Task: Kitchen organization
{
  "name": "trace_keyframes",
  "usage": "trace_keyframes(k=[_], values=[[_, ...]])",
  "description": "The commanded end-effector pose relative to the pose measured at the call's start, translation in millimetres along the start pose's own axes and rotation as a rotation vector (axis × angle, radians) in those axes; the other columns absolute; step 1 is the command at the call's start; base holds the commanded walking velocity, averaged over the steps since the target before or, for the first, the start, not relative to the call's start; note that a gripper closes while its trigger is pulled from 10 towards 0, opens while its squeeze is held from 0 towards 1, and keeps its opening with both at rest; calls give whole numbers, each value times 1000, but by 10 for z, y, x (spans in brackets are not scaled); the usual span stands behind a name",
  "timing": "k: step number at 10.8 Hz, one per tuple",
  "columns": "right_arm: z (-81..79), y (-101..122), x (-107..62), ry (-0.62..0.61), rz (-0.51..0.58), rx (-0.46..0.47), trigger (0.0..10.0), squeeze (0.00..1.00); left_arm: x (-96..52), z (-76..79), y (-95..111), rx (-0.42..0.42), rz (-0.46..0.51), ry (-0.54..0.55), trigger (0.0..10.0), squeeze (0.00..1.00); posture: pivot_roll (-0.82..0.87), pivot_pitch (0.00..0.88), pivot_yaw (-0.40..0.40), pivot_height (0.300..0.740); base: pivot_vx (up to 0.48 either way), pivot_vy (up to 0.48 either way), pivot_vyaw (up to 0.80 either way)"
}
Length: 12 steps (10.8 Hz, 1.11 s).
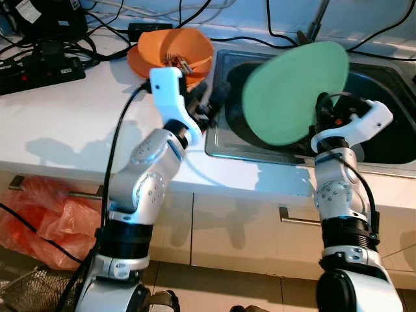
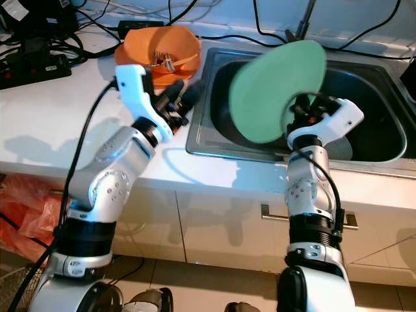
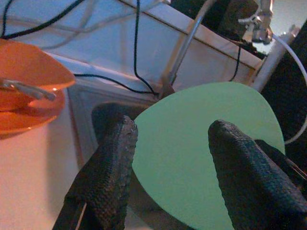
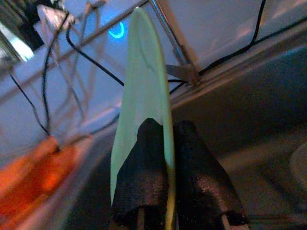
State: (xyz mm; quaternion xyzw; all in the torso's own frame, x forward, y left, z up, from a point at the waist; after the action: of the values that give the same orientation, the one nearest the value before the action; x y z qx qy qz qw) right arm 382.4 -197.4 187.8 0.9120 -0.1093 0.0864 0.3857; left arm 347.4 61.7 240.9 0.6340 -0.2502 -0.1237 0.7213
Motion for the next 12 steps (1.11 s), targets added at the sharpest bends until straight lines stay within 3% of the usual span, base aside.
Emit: trace_keyframes(k=[1, 3, 6, 7, 8, 10, 12], values=[[-37, 67, 19, 19, 38, -45, 10000, 0, -7, 58, 8, 22, -2, -25, 10000, 0, 62, 104, -27, 740, 0, 0, 0], [-85, -45, 8, 49, 0, -196, 10000, 0, -17, 59, -17, 31, -15, -20, 10000, 0, 62, 101, -28, 740, 0, 0, 0], [-92, -223, -30, 79, -61, -294, 10000, 0, -15, 89, -84, 49, -35, -26, 10000, 0, 63, 100, -28, 740, 0, 0, 0], [-74, -275, -45, 76, -81, -299, 10000, 153, 3, 114, -91, 47, -35, -30, 10000, 0, 60, 102, -30, 740, 0, 0, 0], [-74, -319, -64, 82, -96, -298, 10000, 1000, 8, 139, -98, 42, -36, -37, 10000, 0, 60, 102, -30, 740, 0, 0, 0], [-69, -364, -77, 79, -108, -293, 10000, 1000, -3, 117, -128, 37, -41, -31, 10000, 0, 60, 102, -30, 740, 0, 0, 0], [-78, -373, -73, 83, -109, -294, 10000, 1000, -17, 45, -249, 104, -68, -1, 10000, 0, 64, 111, -33, 740, 0, 0, 0]])
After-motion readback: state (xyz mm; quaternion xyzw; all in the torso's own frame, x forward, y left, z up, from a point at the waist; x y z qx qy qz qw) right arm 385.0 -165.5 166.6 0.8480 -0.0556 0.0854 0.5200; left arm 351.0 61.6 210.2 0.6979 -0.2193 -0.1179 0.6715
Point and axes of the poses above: a point about 5 cm out from each wrist's last joint towards the gripper, its own x axis pointing out of the wrist towards the gripper, its own y axis along the axis of the wrist's last joint, z = x × y, the point moved 2 cm from there along x, pointing out of the wrist towards the gripper, and after that the axes turned 12 degrees about x, right-handed, at the moved point
